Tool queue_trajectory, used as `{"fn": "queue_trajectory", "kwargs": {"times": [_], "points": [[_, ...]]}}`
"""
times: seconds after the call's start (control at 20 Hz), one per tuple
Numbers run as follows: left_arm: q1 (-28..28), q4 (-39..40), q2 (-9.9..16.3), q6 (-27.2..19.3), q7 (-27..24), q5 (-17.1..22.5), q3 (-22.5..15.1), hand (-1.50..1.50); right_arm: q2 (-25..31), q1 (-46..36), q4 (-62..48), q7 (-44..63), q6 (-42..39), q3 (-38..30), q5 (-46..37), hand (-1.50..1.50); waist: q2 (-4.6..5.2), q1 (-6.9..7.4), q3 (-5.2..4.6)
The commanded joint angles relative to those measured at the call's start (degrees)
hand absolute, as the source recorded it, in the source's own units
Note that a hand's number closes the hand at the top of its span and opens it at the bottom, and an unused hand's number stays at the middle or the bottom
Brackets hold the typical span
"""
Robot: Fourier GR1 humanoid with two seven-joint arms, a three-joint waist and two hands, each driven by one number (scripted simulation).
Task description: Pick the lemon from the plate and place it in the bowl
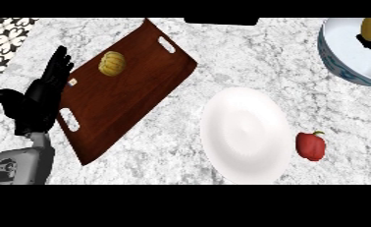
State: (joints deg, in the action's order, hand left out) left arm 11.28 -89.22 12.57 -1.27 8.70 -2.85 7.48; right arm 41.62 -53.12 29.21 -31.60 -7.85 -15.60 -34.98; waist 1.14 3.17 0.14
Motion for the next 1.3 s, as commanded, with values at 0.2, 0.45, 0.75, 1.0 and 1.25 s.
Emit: {"fn": "queue_trajectory", "kwargs": {"times": [0.2, 0.45, 0.75, 1.0, 1.25], "points": [[0.8, -0.8, -0.4, 0.3, 1.1, -0.2, -1.0, 0.0, 1.9, -0.5, -13.5, 4.8, 0.1, 4.7, -8.2, -1.5, 0.71, 1.38, 0.1], [1.5, 0.6, -1.0, -0.6, -1.0, -1.2, -1.2, 0.0, 4.1, -3.4, -16.6, -3.2, -7.5, 5.6, -8.6, -1.5, 0.69, 1.03, 0.13], [0.7, 0.9, -0.4, 0.1, -1.6, -0.1, 0.0, 0.0, 3.9, -5.1, -21.8, -5.7, -14.6, -8.6, 5.7, -1.5, 0.93, 0.84, 0.32], [-0.2, 0.4, 0.5, 1.2, -0.9, 0.6, 0.4, 0.0, 10.2, -6.3, -26.3, -2.7, -23.9, -17.3, 14.2, -1.5, 0.78, 0.6, 0.31], [1.2, 1.0, 0.3, 0.4, -0.5, 0.1, 0.5, 0.0, 15.7, -3.1, -26.8, -0.6, -28.0, -18.6, 15.5, -1.5, 1.63, 0.77, 0.53]]}}
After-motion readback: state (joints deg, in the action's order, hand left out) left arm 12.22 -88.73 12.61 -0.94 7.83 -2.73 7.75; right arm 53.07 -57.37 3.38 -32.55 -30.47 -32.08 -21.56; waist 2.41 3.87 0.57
